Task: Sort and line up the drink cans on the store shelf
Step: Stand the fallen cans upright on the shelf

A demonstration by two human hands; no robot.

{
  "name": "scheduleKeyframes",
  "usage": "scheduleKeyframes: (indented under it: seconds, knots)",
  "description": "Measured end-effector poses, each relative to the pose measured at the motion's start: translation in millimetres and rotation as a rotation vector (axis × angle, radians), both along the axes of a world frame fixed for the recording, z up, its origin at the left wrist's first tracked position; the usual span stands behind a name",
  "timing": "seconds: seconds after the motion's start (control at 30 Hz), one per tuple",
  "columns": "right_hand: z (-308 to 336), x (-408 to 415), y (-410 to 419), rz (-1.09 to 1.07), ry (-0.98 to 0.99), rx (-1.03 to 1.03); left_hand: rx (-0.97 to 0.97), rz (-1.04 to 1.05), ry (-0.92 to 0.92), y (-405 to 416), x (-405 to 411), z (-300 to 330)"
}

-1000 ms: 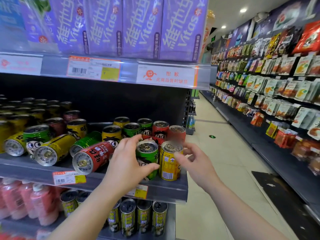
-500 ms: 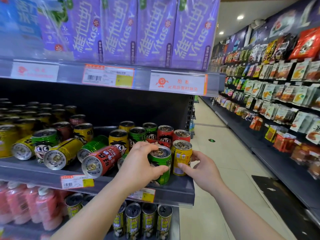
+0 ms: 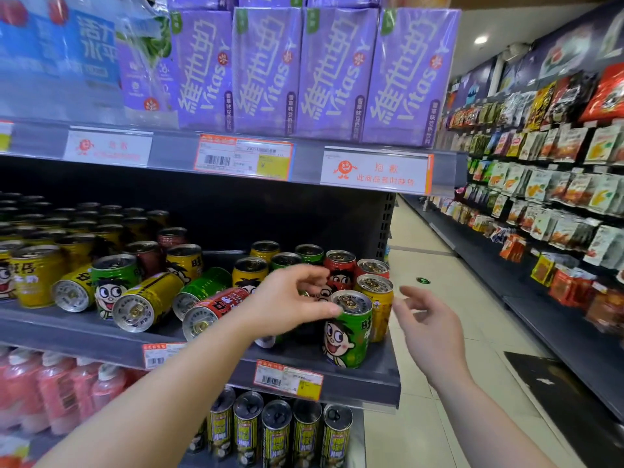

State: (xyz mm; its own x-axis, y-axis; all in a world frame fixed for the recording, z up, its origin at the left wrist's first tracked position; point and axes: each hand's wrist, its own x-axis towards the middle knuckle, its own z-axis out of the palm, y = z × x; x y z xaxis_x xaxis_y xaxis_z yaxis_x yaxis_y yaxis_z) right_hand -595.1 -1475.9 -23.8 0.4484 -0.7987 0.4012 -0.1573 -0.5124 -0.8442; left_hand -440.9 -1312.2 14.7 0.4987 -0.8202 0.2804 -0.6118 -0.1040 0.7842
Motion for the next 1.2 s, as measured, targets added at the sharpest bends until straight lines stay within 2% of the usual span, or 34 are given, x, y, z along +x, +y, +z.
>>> scheduleKeyframes:
  seconds: [0.07,0.13,0.2,0.3,0.43,0.6,0.73,0.9,1.0,1.13,1.2]
  knots:
    - [7,-3,21,0.084,-0.089,-0.012,-0.041,0.041,0.031,4,11,3]
    - [7,0,43,0.187,0.06,-0.097,-0.059,0.059,0.063,1,21,2]
    - [-2,8,52,0.18,0.204,-0.245,-0.065,0.069,0.096,-5,29,-1]
    - [-9,11,51,0.141,0.192,-0.262,-0.051,0.088,0.084,-18,38,-5]
    - [-6,3,41,0.129,0.206,-0.24,0.047,0.072,-0.066,-35,44,0]
    - [-7,-3,38,0.105,0.226,-0.264,0.349,0.021,-0.456,-59,39,6]
    - [-9,-4,37,0.102,0.224,-0.253,0.536,0.029,-0.634,-84,36,-1]
    - [-10,-5,37,0.123,0.189,-0.246,0.537,0.056,-0.765,-87,38,-4]
    - [-11,-5,36,0.121,0.183,-0.243,0.437,0.062,-0.697,-77,42,-1]
    - [-13,-4,35,0.117,0.181,-0.23,0.247,0.118,-0.383,-60,46,6]
    - [-14,-3,35,0.112,0.185,-0.226,0.226,0.13,-0.271,-57,47,8]
